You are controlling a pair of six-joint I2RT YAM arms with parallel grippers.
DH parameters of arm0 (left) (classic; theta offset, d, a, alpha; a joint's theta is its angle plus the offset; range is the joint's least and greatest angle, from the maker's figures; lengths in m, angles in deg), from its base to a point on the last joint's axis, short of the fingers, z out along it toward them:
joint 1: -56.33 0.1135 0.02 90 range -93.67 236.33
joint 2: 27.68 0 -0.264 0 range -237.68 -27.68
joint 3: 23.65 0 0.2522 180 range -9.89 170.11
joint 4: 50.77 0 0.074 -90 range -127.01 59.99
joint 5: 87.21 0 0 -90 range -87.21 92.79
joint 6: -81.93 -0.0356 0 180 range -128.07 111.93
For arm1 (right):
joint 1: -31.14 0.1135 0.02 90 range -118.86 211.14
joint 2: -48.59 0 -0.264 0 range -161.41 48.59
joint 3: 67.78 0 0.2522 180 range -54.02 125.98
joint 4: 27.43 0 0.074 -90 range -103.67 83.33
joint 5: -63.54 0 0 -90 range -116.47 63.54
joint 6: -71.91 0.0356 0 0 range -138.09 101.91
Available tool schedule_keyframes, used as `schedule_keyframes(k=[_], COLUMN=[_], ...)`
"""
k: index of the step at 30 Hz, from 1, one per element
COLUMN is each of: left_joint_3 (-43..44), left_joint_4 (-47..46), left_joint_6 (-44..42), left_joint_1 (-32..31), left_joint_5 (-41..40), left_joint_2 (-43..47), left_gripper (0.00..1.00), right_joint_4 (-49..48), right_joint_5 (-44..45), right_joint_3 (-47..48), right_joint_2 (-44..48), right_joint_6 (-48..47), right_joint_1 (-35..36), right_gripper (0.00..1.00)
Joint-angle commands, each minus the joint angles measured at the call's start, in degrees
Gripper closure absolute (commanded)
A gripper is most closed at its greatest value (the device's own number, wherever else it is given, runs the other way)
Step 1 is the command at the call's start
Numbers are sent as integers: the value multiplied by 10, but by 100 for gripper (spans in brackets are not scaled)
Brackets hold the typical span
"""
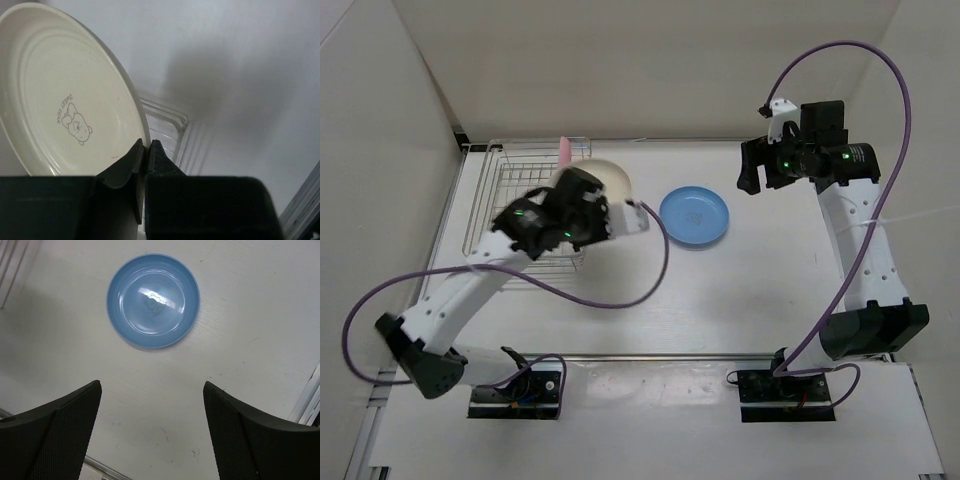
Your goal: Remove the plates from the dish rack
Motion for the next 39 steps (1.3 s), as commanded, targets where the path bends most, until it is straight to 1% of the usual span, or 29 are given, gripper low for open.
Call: schedule_keyframes(k=[1, 2, 5, 6, 7, 8, 9, 11, 12, 16, 22, 24, 26, 27, 28, 29, 31, 33, 34, 36, 37, 39], left_joint_3=[-48, -48, -43, -32, -22, -8, 30, 72, 108, 143, 150, 156, 162, 162, 162, 162, 162, 171, 171, 176, 176, 161], left_joint_4=[11, 11, 20, 20, 20, 20, 20, 20, 20, 4, -3, -3, -3, -8, -8, -13, -18, -24, -31, -37, -43, -53], left_joint_6=[-46, -53, -53, -53, -60, -60, -60, -60, -60, -60, -49, -49, -44, -44, -44, -44, -44, -44, -50, -50, -50, -50], left_joint_1=[-100, -134, -183, -216, -232, -259, -272, -294, -313, -356, -378, -378, -383, -383, -383, -383, -383, -383, -383, -383, -377, -370], left_joint_5=[-210, -223, -282, -296, -296, -301, -301, -293, -278, -272, -272, -272, -272, -272, -280, -280, -285, -285, -292, -297, -304, -313], left_joint_2=[0, -7, -35, -50, -57, -77, -88, -111, -131, -163, -173, -173, -179, -179, -179, -179, -179, -179, -179, -179, -179, -179], left_gripper=[89, 89, 89, 89, 89, 89, 89, 89, 89, 89, 89, 89, 89, 89, 89, 89, 89, 89, 89, 89, 89, 89], right_joint_4=[11, 16, 35, 40, 40, 45, 40, 40, 40, 34, 34, 34, 29, 29, 29, 29, 29, 29, 29, 29, 24, 17], right_joint_5=[-36, -56, -87, -87, -87, -77, -68, -50, -50, -64, -73, -73, -68, -68, -62, -56, -56, -50, -40, -29, -24, -12], right_joint_3=[30, 30, 36, 30, 24, 11, 5, 5, 5, 33, 32, 25, 17, 11, 11, 4, -3, -20, -20, -27, -32, -32], right_joint_2=[19, 19, 19, 19, 19, 19, 19, 12, 12, -7, -13, -13, -13, -13, -13, -13, -13, -13, -13, -13, -13, -7], right_joint_6=[-9, -9, -32, -40, -46, -52, -52, -58, -58, -53, -53, -53, -53, -53, -53, -53, -53, -53, -53, -53, -53, -48], right_joint_1=[4, 10, 27, 51, 65, 95, 108, 135, 140, 140, 140, 140, 140, 140, 140, 140, 140, 145, 146, 146, 146, 146], right_gripper=[14, 14, 14, 14, 14, 14, 14, 16, 16, 17, 18, 22, 34, 38, 48, 55, 61, 72, 82, 98, 100, 100])
